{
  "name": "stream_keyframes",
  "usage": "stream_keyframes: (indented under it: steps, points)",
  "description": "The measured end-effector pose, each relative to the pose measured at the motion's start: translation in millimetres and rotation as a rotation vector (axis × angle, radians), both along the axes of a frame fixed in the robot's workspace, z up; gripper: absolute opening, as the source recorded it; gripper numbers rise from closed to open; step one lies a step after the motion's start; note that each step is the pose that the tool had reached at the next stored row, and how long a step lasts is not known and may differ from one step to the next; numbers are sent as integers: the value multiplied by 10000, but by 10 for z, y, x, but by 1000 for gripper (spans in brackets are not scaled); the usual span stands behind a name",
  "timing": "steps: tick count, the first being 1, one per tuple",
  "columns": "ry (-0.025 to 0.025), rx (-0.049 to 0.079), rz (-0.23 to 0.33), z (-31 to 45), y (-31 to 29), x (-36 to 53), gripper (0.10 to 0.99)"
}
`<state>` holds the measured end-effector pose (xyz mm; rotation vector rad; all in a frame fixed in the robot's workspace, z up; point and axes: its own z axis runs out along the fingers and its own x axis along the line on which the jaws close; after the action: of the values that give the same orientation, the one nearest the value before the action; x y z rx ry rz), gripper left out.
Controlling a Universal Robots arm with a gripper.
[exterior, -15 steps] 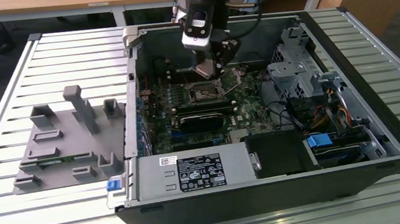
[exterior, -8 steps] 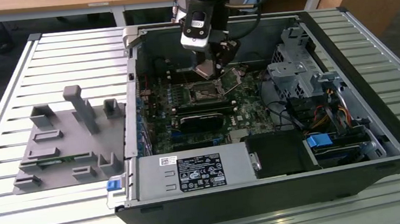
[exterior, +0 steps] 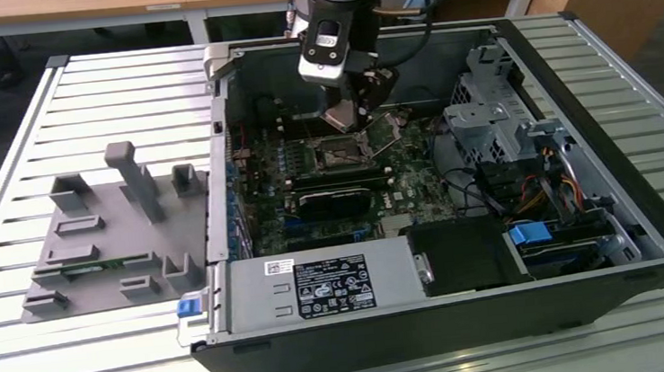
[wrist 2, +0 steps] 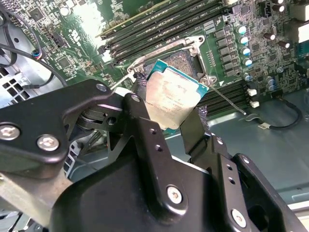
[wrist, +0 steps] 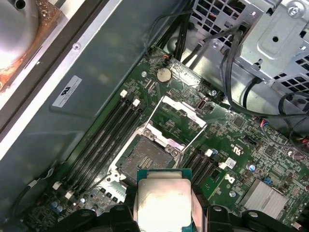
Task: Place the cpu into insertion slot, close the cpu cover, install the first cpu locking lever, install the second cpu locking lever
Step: 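Place the cpu into insertion slot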
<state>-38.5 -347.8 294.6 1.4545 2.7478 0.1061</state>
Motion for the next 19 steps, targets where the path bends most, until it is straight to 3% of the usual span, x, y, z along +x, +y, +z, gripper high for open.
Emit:
stream_keyframes:
  steps: [19]
  points:
    - [0, 0, -389, -28, 0, 0, 529]
